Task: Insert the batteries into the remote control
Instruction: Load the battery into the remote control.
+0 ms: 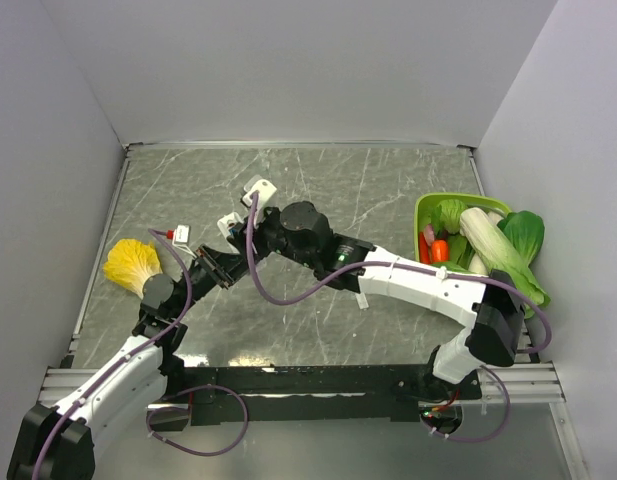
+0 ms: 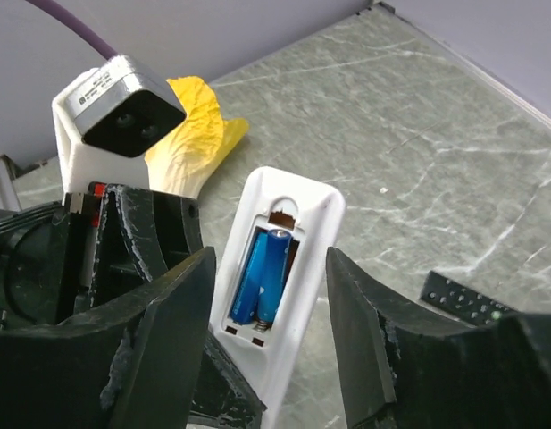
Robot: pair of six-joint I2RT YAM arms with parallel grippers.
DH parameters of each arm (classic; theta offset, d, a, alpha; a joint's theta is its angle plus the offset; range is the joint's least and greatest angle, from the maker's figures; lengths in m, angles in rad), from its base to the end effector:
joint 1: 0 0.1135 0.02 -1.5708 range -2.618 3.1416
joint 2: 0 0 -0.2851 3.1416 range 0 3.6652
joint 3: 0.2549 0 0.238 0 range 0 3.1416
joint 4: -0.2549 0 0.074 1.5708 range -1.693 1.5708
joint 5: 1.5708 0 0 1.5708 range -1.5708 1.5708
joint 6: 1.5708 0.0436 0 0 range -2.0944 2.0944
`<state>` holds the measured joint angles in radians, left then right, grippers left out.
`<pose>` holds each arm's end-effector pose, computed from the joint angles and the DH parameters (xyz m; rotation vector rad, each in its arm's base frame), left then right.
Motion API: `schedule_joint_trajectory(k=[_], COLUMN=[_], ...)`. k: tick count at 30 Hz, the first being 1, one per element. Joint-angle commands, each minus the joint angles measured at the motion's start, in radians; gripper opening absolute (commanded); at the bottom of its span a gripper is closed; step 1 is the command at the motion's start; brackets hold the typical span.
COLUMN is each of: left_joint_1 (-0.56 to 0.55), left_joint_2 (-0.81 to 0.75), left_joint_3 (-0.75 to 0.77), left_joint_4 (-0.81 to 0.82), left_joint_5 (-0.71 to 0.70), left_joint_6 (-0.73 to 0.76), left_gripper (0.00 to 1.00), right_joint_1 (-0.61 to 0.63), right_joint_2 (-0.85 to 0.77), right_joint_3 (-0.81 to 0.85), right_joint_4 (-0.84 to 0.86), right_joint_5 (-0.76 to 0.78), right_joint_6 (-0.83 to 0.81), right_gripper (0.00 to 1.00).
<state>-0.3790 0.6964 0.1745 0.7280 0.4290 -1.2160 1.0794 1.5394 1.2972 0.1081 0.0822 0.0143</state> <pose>0.1253 -0.0694 0.2568 -0.2477 1.5696 -1.5853 0.1756 0.3205 0.3858 -0.8391 1.5484 0.7382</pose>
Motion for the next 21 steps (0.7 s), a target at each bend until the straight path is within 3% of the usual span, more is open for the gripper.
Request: schedule_joint_trajectory(k=[1, 3, 4, 5, 7, 10, 14, 17, 21], left_joint_1=[0.003, 0.003, 0.003, 0.003, 0.003, 0.003, 0.003, 0.003, 0.003], left_joint_2=[-0.008, -0.003, 0.000, 0.005, 0.014, 0.031, 0.064, 0.081, 0.095], left_joint_3=[0.043, 0.045, 0.046, 0.048, 0.060, 0.071, 0.080, 0.089, 0.120], left_joint_4=[0.051, 0.050, 0.053, 0.054, 0.048, 0.060, 0.088, 0.099, 0.074], left_joint_5=[0.013, 0.017, 0.027, 0.031, 0.042, 0.068, 0.112, 0.129, 0.165], left_joint_6=[0.010, 0.013, 0.013, 0.018, 0.026, 0.038, 0.036, 0.039, 0.061], left_gripper=[0.02, 0.02, 0.02, 0.02, 0.02, 0.02, 0.02, 0.02, 0.02], right_joint_1=[-0.032, -0.045, -0.050, -0.061, -0.068, -0.094, -0.176, -0.216, -0.239], right_joint_2=[-0.082, -0.093, -0.104, -0.111, -0.136, -0.162, -0.193, -0.211, -0.185], right_joint_3=[0.115, 0.138, 0.154, 0.154, 0.142, 0.107, 0.028, -0.029, -0.009], right_joint_4=[-0.079, -0.104, -0.161, -0.168, -0.180, -0.183, -0.136, -0.078, -0.137], right_joint_5=[-0.120, -0.189, -0.241, -0.269, -0.297, -0.378, -0.681, -0.732, -0.786], right_joint_6=[-0.085, -0.118, -0.152, -0.174, -0.236, -0.334, -0.425, -0.464, -0.577], right_gripper=[0.68, 0.70, 0.80, 0.83, 0.84, 0.85, 0.85, 0.83, 0.72])
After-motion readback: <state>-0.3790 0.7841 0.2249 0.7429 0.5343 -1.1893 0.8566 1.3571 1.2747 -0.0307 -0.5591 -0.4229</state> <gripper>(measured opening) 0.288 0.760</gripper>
